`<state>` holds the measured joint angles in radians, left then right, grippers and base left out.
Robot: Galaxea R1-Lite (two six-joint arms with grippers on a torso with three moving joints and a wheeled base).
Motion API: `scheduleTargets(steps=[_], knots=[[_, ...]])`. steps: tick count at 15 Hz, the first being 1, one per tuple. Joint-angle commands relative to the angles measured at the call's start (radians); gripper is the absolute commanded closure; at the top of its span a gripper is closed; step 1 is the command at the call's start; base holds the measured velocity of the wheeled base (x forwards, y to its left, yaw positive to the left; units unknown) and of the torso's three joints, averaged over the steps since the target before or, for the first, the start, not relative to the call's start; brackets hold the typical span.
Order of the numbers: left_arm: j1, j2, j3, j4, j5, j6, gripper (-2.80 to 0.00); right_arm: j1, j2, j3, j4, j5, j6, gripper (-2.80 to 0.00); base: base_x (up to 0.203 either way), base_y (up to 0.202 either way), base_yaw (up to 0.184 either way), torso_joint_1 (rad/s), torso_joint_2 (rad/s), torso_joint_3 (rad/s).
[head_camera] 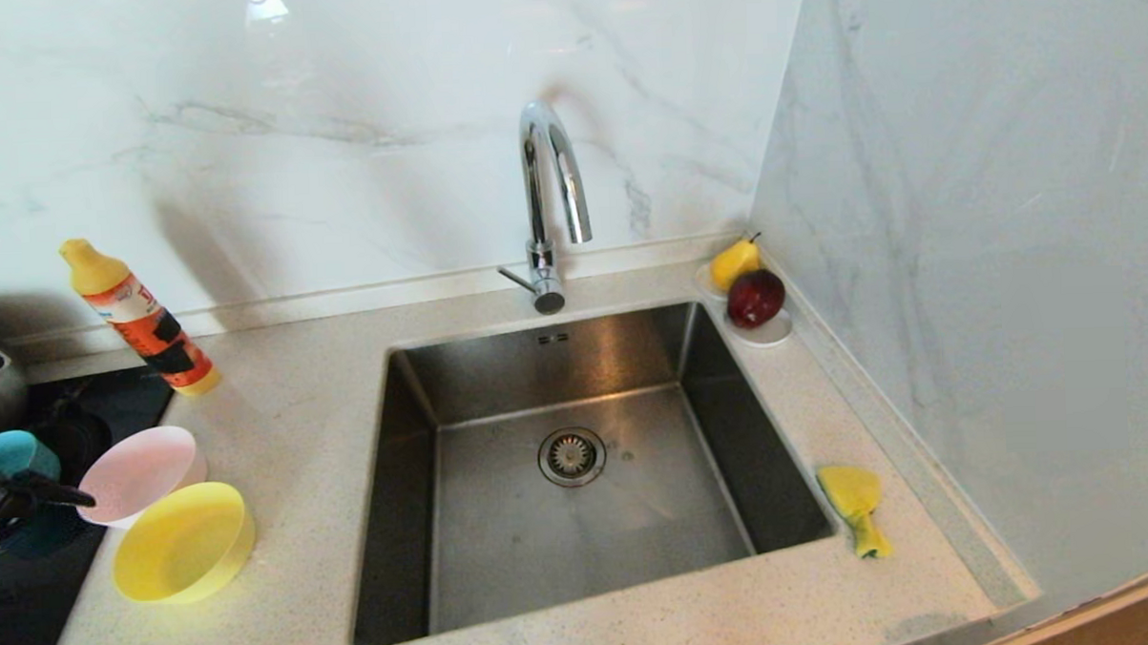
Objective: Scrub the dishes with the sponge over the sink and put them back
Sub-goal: Place the bowl on the bowl
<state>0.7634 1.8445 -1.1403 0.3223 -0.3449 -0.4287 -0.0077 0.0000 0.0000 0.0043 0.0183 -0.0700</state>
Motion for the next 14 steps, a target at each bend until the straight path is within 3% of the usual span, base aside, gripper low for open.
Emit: scheduleTargets(steps=[1,14], knots=[[0.001,0.045,-0.037,0.0,0.005,-0.032,-2.8,0.0,0.002,0.0,0.0,0.0,-0.001,0.0,0.0,0.0,0.0,0.0,0.0,0.0],[-0.006,0.136,-0.061,-0.014,0.071,-0.053,-2.8,0.0,0.002,0.0,0.0,0.0,-0.001,0.0,0.0,0.0,0.0,0.0,0.0,0.0]])
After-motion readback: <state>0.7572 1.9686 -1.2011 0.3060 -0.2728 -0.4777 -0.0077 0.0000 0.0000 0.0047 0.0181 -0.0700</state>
